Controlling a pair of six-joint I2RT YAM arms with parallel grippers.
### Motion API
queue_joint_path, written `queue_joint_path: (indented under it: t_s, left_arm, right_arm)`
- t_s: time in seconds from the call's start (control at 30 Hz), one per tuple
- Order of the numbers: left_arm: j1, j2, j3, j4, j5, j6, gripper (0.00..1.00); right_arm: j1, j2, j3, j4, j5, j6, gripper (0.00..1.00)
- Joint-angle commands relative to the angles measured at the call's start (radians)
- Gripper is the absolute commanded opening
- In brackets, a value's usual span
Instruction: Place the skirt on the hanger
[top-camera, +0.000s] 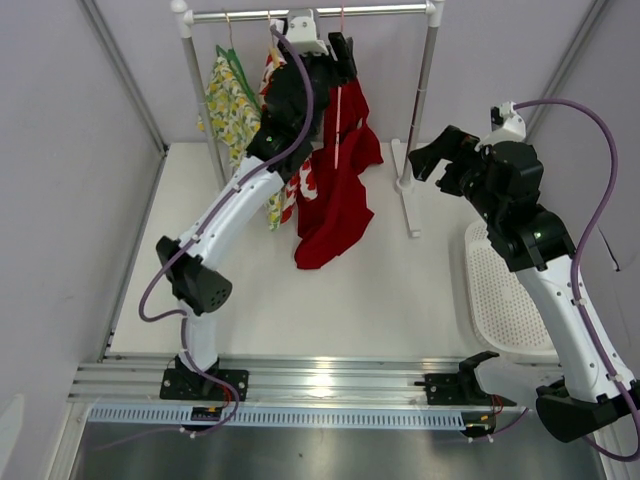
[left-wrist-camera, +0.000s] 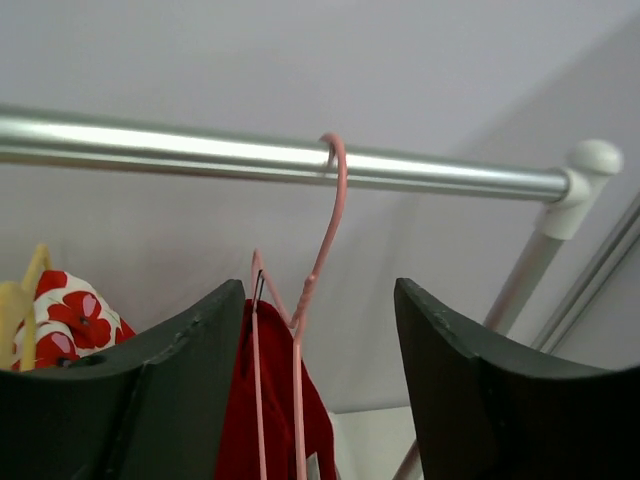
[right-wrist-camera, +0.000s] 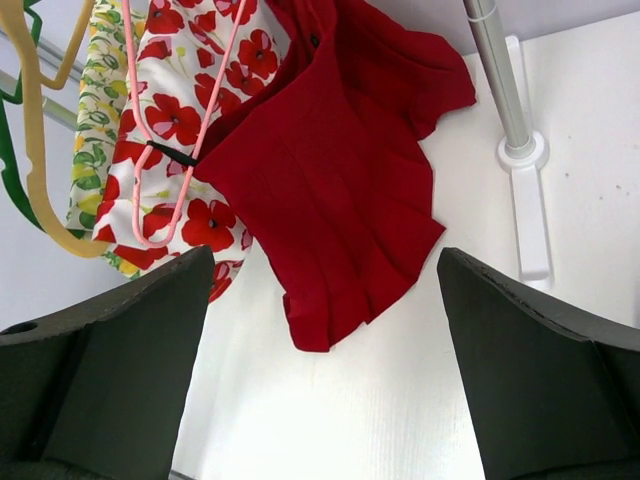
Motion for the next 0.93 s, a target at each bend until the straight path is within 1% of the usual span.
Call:
queue_joint_path:
  t_s: [0.0, 0.07, 0.13, 0.17, 0.2, 0.23, 0.27, 0.3, 0.33, 0.37, 0.4, 0.43, 0.47, 0.5, 0.53, 0.6, 0.63, 0.7, 0.77, 0.9]
  left_arm:
    - [-0.008, -0.145, 0.002, -0.055, 0.051, 0.009, 0.69]
    - [-0.01, -0.206, 0.002, -0.14, 0.072, -0.02, 0.71]
    - [-0.02, -0.276, -0.09, -0.206, 0.072, -0.048, 0.72]
    - [-0.027, -0.362, -0.158, -0.221, 0.083, -0.06, 0.72]
    - [-0.03, -0.408, -0.242, -0.235, 0.085, -0.068, 0.74]
    - [-0.034, -0.457, -0.283, -0.272, 0.083, -0.083, 0.78]
    - [-0.039, -0.549, -0.318, -0.295, 0.074, -0.095, 0.79]
    - [-0.039, -0.598, -0.451, -0.31, 0.078, -0.106, 0.8]
    - [-0.04, -0.647, -0.494, -0.338, 0.088, -0.12, 0.8]
    - [-0.04, -0.74, -0.583, -0.353, 0.082, -0.129, 0.8]
    - [-0.042, -0.79, -0.675, -0.364, 0.08, -0.15, 0.8]
    - [-0.044, -0.836, -0.72, -0.382, 0.086, -0.155, 0.8]
    - [-0.045, -0.881, -0.799, -0.401, 0.092, -0.16, 0.8]
    - [-0.045, -0.964, -0.834, -0.418, 0.092, -0.166, 0.8]
    - [-0.045, -1.005, -0.928, -0.454, 0.091, -0.174, 0.8]
    - [-0.045, -1.115, -0.979, -0.487, 0.079, -0.177, 0.8]
    - [-0.045, -1.145, -1.03, -0.505, 0.072, -0.175, 0.81]
    - [-0.045, -1.207, -1.052, -0.563, 0.057, -0.172, 0.81]
    - [-0.047, -1.234, -1.064, -0.627, 0.052, -0.168, 0.81]
    - [-0.045, -1.284, -1.088, -0.672, 0.045, -0.154, 0.82]
  right_arm:
    - [-0.009, -0.019, -0.034, 0.03, -0.001, -0.028, 0.99]
    - [-0.015, -0.021, -0.052, 0.038, -0.001, -0.021, 0.99]
    - [-0.013, -0.022, -0.071, 0.038, -0.009, -0.02, 0.99]
    - [-0.015, -0.025, -0.079, 0.041, -0.009, -0.014, 0.99]
    - [-0.014, -0.028, -0.094, 0.04, 0.0, -0.009, 0.99]
    - [-0.015, -0.033, -0.102, 0.043, 0.002, -0.008, 0.99]
    - [-0.014, -0.035, -0.111, 0.043, -0.001, -0.012, 0.99]
    - [-0.015, -0.035, -0.114, 0.037, 0.017, -0.012, 0.99]
    - [-0.015, -0.035, -0.121, 0.029, 0.025, -0.017, 0.99]
    - [-0.017, -0.041, -0.126, 0.024, 0.028, -0.021, 0.99]
    - [-0.015, -0.042, -0.131, 0.021, 0.026, -0.024, 0.99]
    - [-0.017, -0.047, -0.144, 0.021, 0.022, -0.026, 0.99]
    - [-0.015, -0.056, -0.155, 0.023, 0.01, -0.028, 0.99]
    - [-0.015, -0.061, -0.163, 0.021, 0.011, -0.028, 0.99]
    - [-0.015, -0.065, -0.177, 0.01, 0.011, -0.029, 0.99]
    - [-0.017, -0.073, -0.192, -0.005, 0.014, -0.034, 0.99]
    - [-0.017, -0.077, -0.213, -0.014, 0.017, -0.035, 1.0]
    - [-0.017, -0.094, -0.238, -0.013, 0.019, -0.031, 0.99]
    - [-0.018, -0.108, -0.266, -0.008, 0.02, -0.026, 1.0]
    - [-0.018, -0.148, -0.301, 0.001, 0.045, -0.02, 0.99]
